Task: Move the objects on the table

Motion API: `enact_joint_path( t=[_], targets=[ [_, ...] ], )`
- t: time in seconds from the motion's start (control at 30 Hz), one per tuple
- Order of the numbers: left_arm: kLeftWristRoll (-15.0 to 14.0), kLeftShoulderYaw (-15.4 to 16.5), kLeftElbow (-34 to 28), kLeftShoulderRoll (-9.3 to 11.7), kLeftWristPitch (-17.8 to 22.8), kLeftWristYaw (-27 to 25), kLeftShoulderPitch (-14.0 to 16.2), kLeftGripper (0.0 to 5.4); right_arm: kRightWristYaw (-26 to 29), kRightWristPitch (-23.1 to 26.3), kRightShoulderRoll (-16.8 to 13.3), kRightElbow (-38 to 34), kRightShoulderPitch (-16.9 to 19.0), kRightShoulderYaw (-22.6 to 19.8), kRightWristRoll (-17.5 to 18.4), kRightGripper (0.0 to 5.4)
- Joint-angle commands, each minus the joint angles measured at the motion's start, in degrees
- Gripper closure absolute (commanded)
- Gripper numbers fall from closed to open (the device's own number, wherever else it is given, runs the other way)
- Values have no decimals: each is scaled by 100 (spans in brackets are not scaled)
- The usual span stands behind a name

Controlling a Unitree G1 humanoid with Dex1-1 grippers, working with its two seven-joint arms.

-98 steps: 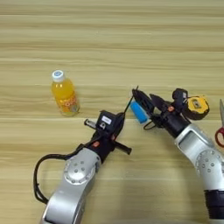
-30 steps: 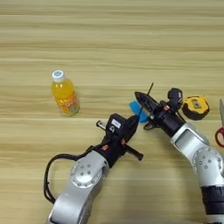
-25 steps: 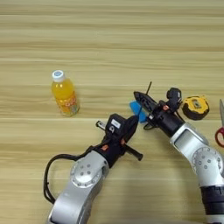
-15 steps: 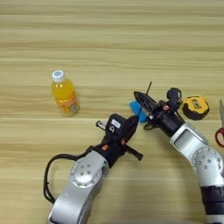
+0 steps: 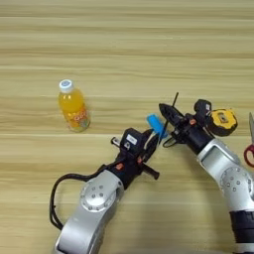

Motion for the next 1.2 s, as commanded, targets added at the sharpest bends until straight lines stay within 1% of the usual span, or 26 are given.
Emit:
enact_joint_path(
  t=[0.03, 0.23, 0.37, 0.43, 0.47, 0.6, 0.67, 0.8, 0.93, 1.03, 1.2],
  targets=[
    [58, 3, 3, 13, 13, 25, -52, 404, -46, -63, 11, 26, -56, 12, -96, 513],
    [45, 85, 20, 2, -22, 56, -92, 351, -55, -85, 8, -2, -56, -21, -153, 513],
    [83, 376, 161, -31, -156, 251, -211, 314, -118, -182, -71, -103, -38, -15, -325, 513],
    [142, 555, 264, -14, -245, 393, -297, 298, -139, -221, -96, -133, -24, -13, -387, 513],
    [128, 635, 301, -13, -266, 434, -326, 289, -161, -240, -113, -144, -18, -16, -424, 513],
    [199, 851, 478, 7, -440, 611, -418, 256, -242, -351, -173, -193, 8, -29, -580, 513],
    [238, 974, 678, -7, -586, 718, -481, 242, -277, -371, -192, -243, 27, -57, -612, 513],
    [305, 1184, 1144, -22, -906, 882, -590, 208, -415, -510, -342, -321, 64, -13, -933, 513],
    [317, 1211, 1274, -45, -1055, 908, -603, 170, -477, -581, -460, -356, 125, -75, -1082, 513],
    [330, 1195, 1296, -49, -1103, 915, -589, 144, -543, -639, -619, -423, 190, -124, -1293, 513],
    [389, 1172, 1294, -47, -1161, 952, -573, 102, -605, -588, -813, -610, 347, -223, -1419, 513]
  ],
)
